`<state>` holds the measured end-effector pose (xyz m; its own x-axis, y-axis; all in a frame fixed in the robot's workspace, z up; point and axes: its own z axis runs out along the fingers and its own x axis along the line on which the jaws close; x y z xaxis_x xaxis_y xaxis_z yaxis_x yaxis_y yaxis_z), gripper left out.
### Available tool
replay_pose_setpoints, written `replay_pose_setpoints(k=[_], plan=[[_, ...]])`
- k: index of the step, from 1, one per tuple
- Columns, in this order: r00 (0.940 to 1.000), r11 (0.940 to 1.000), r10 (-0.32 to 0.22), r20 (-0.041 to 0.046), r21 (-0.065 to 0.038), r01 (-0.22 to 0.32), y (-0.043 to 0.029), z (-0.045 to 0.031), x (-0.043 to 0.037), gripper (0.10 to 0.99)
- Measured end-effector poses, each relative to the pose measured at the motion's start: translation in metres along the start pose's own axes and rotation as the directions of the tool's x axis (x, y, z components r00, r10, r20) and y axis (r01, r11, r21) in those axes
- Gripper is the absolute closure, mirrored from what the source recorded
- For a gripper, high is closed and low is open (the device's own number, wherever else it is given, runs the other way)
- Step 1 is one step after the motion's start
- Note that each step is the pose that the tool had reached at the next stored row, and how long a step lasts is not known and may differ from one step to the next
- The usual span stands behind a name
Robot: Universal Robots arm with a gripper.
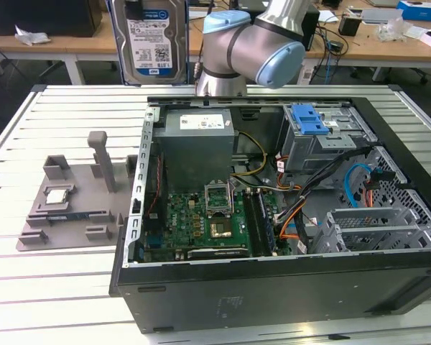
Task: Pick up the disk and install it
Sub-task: 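Pick up the disk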
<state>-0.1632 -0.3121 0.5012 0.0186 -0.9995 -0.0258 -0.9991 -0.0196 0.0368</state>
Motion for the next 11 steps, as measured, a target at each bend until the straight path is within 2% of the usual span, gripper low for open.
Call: replay_pose_setpoints(k=[11], plan=[[1.0, 1.0, 0.0, 0.0, 0.0, 0.0, -0.0041, -0.0003, 0.0188, 0.718]])
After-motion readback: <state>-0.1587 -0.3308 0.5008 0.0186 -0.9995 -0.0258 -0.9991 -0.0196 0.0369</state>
